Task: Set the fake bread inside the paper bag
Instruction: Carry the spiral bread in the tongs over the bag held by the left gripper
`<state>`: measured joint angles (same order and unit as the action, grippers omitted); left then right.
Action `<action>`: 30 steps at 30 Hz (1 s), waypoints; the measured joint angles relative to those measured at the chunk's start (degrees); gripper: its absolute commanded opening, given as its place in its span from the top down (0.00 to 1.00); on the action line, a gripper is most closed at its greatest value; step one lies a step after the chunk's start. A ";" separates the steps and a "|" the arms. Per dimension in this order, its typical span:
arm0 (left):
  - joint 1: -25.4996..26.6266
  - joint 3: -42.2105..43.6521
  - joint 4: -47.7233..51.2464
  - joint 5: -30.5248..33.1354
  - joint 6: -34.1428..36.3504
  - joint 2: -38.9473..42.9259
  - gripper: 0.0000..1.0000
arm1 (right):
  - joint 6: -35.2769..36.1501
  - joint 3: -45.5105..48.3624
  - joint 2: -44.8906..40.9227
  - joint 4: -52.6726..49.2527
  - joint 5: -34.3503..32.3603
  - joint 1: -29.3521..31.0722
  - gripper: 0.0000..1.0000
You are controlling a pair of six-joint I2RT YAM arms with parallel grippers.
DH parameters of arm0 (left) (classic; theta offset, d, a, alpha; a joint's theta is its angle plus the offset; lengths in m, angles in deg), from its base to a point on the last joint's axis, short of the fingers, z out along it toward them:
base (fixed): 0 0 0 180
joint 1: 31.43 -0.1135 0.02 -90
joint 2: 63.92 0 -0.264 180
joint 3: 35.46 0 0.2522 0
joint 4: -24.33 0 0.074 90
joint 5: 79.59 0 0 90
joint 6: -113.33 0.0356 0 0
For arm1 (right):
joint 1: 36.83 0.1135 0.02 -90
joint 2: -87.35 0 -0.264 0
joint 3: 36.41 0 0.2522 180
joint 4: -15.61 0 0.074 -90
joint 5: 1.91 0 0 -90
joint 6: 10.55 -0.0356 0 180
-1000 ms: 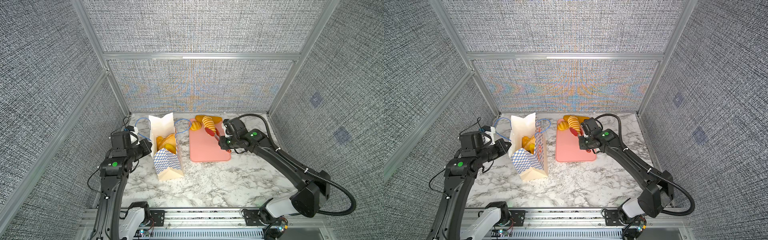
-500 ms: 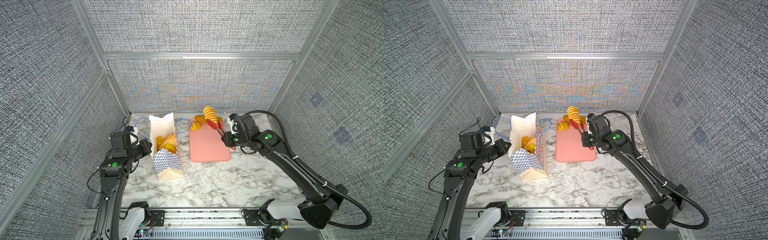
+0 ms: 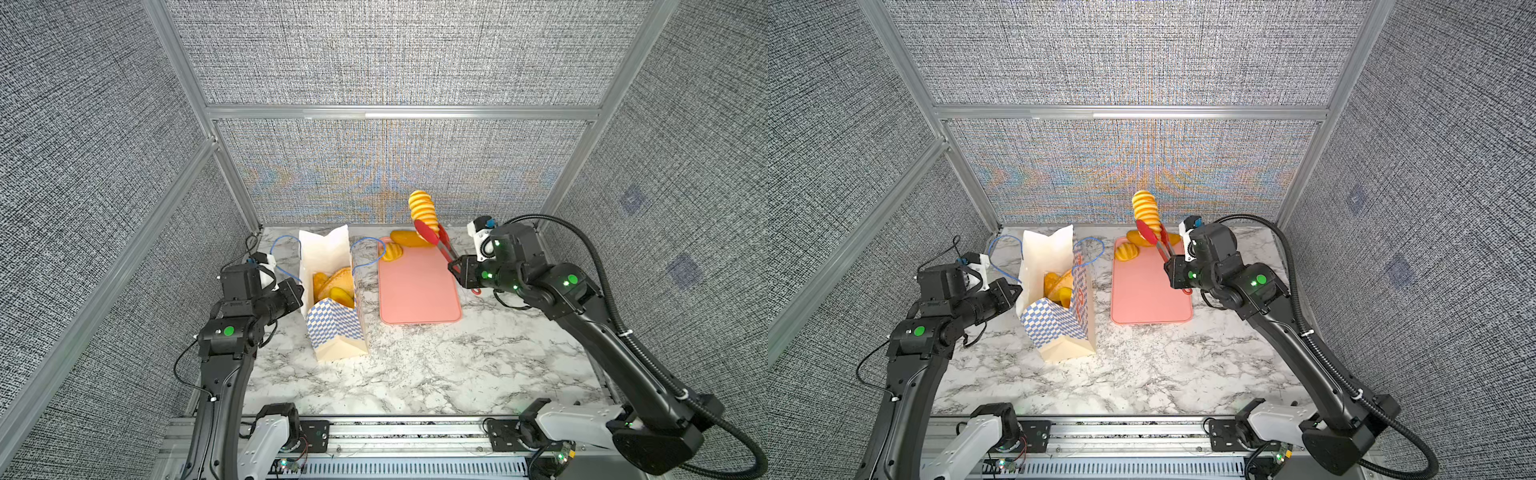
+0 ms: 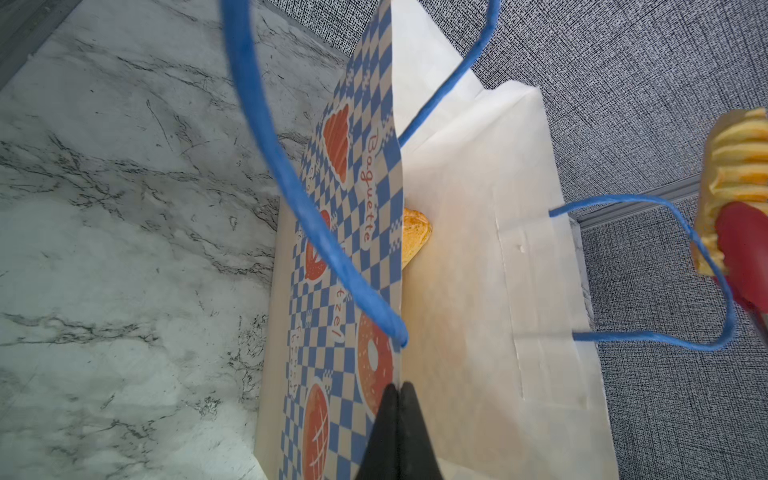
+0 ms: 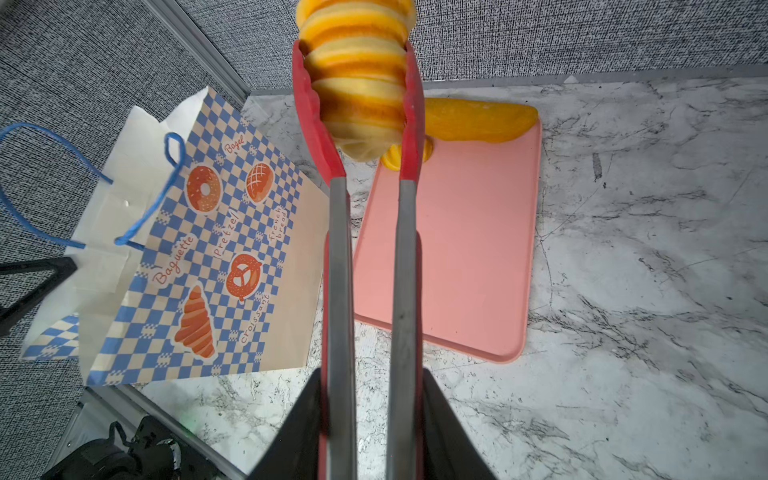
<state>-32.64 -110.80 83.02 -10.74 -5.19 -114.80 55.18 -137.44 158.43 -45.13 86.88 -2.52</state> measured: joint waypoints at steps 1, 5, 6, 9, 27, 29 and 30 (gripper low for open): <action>0.00 0.00 0.02 0.00 0.00 0.04 1.00 | 0.00 -0.31 -0.20 -0.04 0.04 0.11 0.65; 0.00 0.00 0.07 0.02 0.00 0.20 1.00 | -0.39 -1.40 -0.92 -0.11 0.26 0.17 0.65; 0.00 0.00 0.09 0.02 0.00 0.24 1.00 | -0.42 -1.66 -1.01 -0.07 0.31 0.17 0.65; 0.00 0.00 0.13 0.02 0.00 0.39 1.00 | -0.79 -2.64 -1.20 -0.07 1.03 0.52 0.65; 0.00 0.00 0.15 0.20 0.00 0.79 1.00 | -1.05 -7.37 0.20 0.04 3.23 3.65 0.65; 0.00 -0.02 0.17 0.20 0.00 0.79 1.00 | -1.03 -8.00 0.61 0.07 3.32 4.31 0.65; 0.00 -0.02 0.17 0.20 0.00 0.79 1.00 | -1.03 -8.17 0.76 0.09 3.39 4.61 0.65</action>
<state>-32.64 -110.83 83.19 -10.54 -5.19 -114.01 54.15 -145.61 159.20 -45.04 90.27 2.09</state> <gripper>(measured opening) 0.049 0.350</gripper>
